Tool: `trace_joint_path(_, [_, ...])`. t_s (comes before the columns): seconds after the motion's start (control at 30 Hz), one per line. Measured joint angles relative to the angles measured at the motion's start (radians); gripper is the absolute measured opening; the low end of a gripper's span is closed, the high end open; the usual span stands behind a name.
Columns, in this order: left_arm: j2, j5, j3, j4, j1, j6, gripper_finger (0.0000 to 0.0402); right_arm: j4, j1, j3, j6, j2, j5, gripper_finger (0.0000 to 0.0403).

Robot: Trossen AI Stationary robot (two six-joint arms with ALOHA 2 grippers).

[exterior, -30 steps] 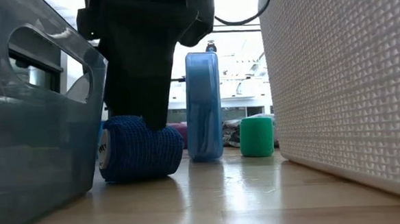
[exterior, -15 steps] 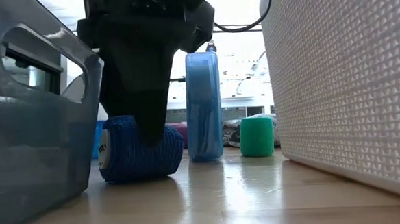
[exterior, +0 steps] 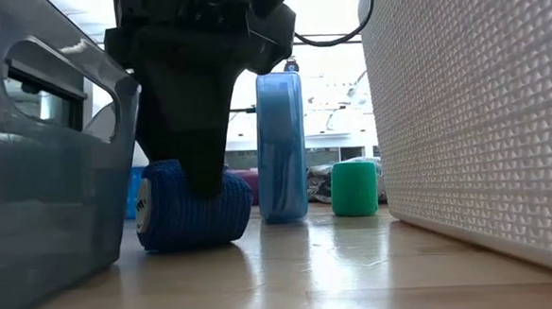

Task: Pick & Place Medicine items
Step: Put the blue bandage into the black bin

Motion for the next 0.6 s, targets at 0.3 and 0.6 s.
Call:
trace_joint_path(0.3, [0.0, 0.0, 0.0, 0.0, 0.0, 0.0, 0.0202, 0.0, 0.0, 0.0, 0.0, 0.0, 0.0, 0.016])
trace_joint_path(0.6, [0.0, 0.0, 0.0, 0.0, 0.0, 0.003, 0.02, 0.0, 0.0, 0.0, 0.0, 0.0, 0.0, 0.016])
